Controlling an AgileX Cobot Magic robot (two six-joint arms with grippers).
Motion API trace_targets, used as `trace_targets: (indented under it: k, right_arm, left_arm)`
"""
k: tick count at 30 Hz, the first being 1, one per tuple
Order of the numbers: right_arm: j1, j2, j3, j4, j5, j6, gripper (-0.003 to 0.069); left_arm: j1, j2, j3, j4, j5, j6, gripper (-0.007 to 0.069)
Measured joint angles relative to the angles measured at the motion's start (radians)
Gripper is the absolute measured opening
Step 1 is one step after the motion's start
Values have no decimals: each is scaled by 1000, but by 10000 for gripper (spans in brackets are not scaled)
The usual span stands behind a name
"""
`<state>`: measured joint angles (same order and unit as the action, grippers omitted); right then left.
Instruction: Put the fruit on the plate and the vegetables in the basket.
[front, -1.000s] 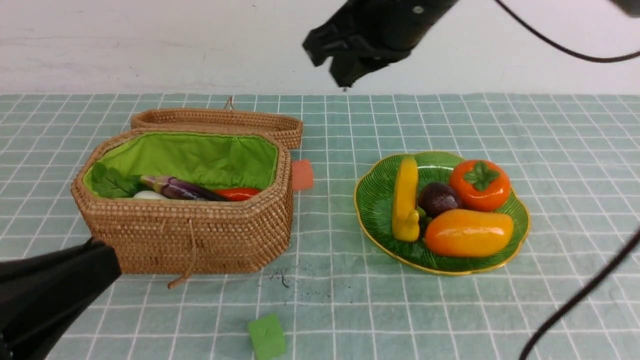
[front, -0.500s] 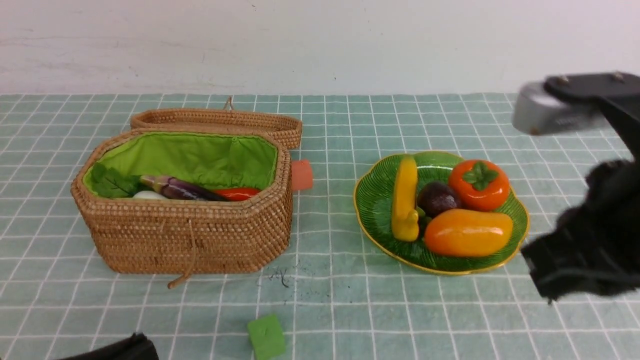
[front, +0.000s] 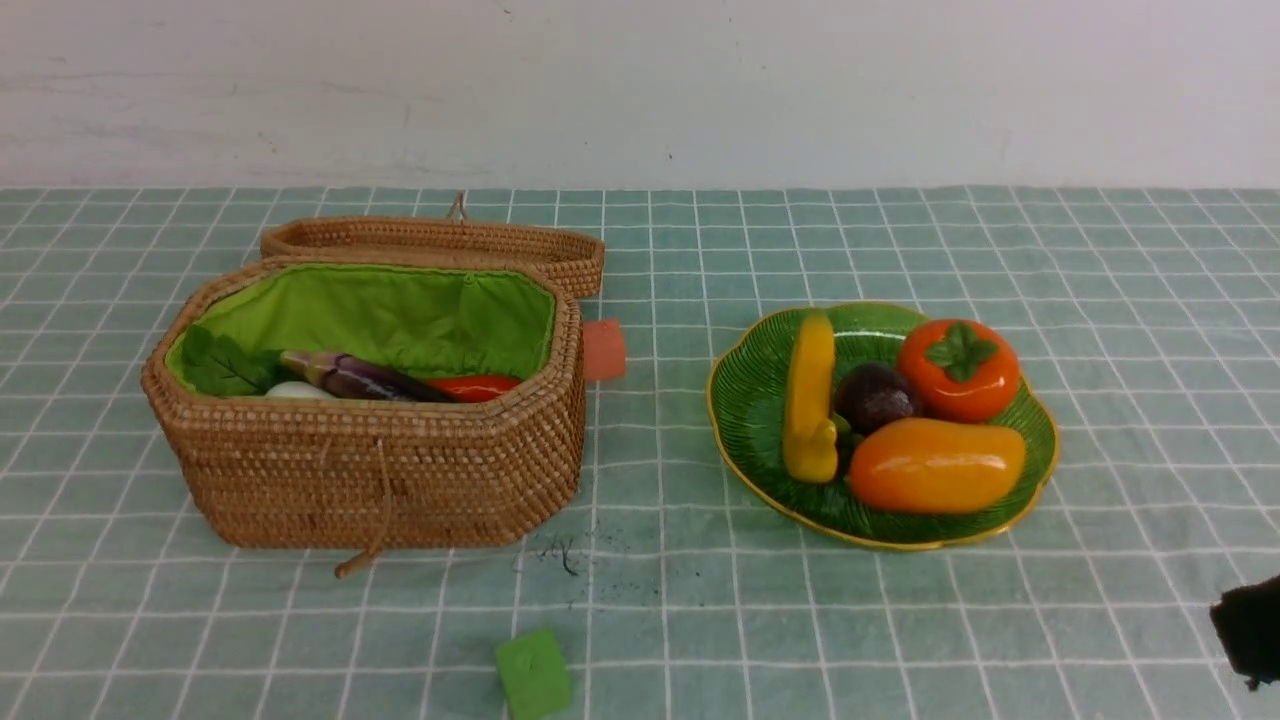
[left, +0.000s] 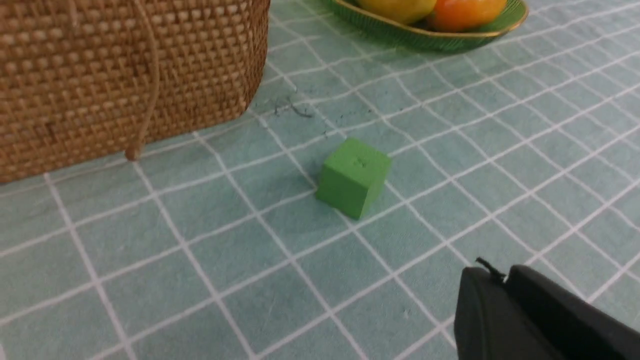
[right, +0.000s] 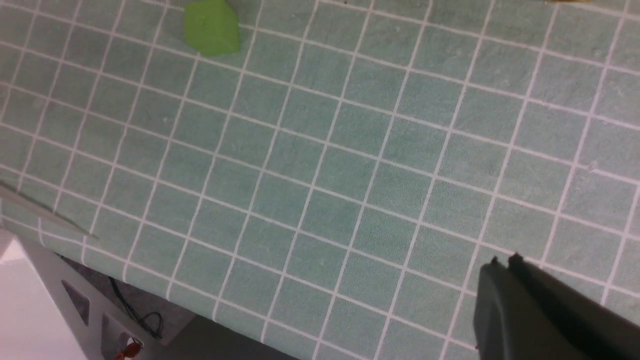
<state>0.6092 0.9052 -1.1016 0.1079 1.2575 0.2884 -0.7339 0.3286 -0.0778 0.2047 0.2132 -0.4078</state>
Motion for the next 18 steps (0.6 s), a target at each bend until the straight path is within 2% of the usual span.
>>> trace_targets:
  k: [2,5,6,7,9,11,13,16,18]
  right_arm:
    - [-6,-12,1,-4,0,-1,-7]
    - [-121,-103,60,2,-19,-78,-6]
    - [-131,-103,69,4,-29,-86,-5]
    - [-238,-196,171,23,-120,-180,-5]
    - [-300,-253,247,41,-196,-240,-5]
    - [-456,-438,523,105,-474,-428,-5]
    - [-495,-488,619,121,-550,-479,-4]
    - [-582,-695,896,176,-790,-568,-4]
    - [-609,-797,1010,190,-848,-575,-4]
  left_arm:
    - [0,0,0,0,16,0,50]
    - [0,0,0,0,52,0,56]
    - [0,0,0,0,53,0,56]
    - [0,0,0,0,68,0,58]
    - [0,0,0,0,74,0,57]
    - [0,0,0,0,80,0,60]
    - [0,0,0,0,82,0,61]
    - [0,0,0,0,87,0,60]
    - [0,0,0,0,87,0,60]
